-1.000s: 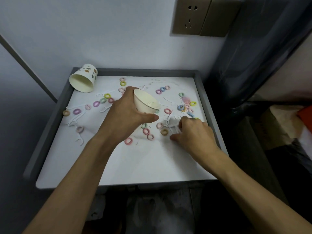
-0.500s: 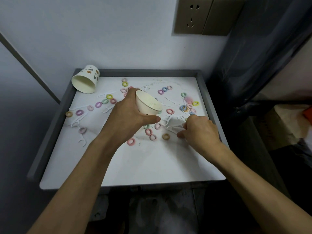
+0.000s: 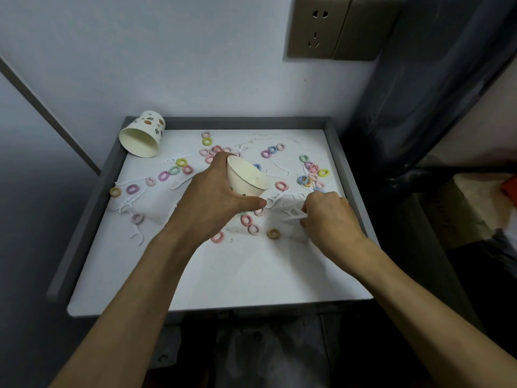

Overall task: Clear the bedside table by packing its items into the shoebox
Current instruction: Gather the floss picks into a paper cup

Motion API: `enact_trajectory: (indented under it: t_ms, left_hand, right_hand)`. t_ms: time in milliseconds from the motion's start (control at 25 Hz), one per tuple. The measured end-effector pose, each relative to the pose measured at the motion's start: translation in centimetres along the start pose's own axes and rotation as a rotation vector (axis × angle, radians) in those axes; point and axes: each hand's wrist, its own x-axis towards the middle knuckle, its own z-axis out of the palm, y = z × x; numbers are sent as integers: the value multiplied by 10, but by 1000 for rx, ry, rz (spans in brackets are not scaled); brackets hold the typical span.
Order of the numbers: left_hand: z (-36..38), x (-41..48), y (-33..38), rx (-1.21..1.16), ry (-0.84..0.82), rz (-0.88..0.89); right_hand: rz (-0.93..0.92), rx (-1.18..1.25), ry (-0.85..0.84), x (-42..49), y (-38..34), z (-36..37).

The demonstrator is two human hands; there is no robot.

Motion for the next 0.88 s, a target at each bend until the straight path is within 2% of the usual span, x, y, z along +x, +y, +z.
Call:
enact_trajectory:
  t_ms: [120,320,440,600,760,880]
  left_hand:
    - [0,0,0,23,-9,-2]
    - [3,-3,0,93,-49,4]
    - [6,-5,2,132,-79,25]
    - [9,-8,5,198,-176,87]
    - [11,-9,8,129,-186,111]
    - [12,-10,8,70,-182,109]
  right_hand:
    - [-6,16,-27,3,10,-12]
    - [78,227,-170,9,21,-34]
    - [56,259,-114,14,29,-43]
    - [-238,397,77,11,17,-59]
    - [-526,261,96,6,-8,-49]
    - [-569,323,94,2,-19,-45]
